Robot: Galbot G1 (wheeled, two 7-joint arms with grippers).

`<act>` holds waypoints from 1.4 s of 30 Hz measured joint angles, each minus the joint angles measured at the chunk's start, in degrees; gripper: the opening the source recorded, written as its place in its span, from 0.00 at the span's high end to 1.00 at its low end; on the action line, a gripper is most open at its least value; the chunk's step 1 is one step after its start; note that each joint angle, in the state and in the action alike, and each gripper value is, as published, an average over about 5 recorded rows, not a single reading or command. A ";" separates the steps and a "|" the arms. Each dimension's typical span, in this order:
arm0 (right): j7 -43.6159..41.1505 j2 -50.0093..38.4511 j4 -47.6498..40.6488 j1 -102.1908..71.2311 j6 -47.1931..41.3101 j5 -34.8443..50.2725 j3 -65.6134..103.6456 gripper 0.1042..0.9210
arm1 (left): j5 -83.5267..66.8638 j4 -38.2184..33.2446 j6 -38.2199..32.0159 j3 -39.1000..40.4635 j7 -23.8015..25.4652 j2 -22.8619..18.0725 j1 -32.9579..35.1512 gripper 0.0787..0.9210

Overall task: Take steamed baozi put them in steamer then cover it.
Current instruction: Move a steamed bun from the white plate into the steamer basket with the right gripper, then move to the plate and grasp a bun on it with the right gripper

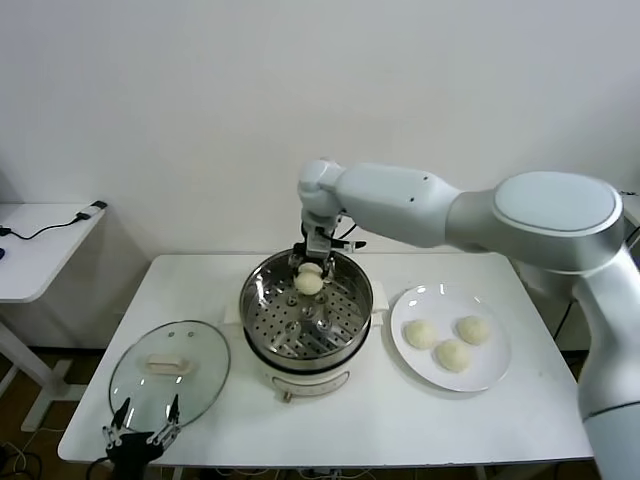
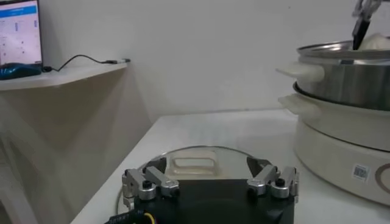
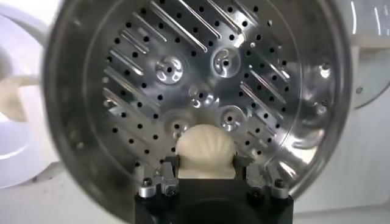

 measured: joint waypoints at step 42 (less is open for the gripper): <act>-0.21 -33.59 20.89 12.44 -44.40 43.11 -21.74 0.12 | 0.47 -1.21 0.12 -0.13 -0.13 -1.00 0.44 0.12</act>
